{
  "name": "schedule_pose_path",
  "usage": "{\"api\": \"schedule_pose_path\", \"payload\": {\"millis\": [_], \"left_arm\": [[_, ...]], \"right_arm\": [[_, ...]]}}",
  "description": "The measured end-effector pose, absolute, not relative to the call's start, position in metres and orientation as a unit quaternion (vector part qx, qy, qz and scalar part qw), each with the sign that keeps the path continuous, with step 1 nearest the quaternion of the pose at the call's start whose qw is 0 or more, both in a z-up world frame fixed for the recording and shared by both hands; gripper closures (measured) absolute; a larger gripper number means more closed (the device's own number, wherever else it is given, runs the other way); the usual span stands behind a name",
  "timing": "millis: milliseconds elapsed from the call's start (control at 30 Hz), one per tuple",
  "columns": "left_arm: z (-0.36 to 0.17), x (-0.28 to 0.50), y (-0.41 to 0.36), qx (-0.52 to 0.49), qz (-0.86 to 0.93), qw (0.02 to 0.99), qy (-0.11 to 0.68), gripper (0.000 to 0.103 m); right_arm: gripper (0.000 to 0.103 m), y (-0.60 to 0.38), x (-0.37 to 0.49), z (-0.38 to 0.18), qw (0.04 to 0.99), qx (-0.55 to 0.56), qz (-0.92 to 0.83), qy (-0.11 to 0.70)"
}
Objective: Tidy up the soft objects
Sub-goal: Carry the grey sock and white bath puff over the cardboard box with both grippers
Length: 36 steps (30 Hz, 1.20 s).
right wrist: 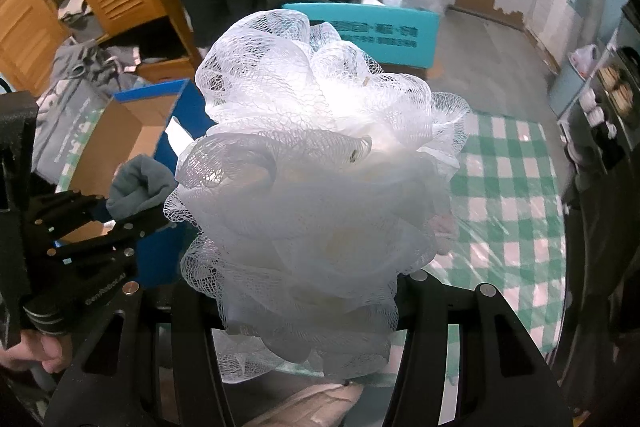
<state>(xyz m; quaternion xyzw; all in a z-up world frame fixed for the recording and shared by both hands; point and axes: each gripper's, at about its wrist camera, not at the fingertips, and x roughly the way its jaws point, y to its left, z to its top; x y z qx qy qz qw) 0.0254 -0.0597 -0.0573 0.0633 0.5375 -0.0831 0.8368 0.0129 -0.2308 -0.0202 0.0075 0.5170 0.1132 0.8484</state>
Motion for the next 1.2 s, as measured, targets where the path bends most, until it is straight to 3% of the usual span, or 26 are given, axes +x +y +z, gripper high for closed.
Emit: {"api": "schedule_pose_path", "payload": {"millis": [1200], "left_arm": [[-0.077, 0.047, 0.129, -0.001, 0.054, 0.838, 0.543, 0.078]], "right_arm": [[0.051, -0.038, 0.064, -0.026, 0.813, -0.06, 0.222, 0.534]]}}
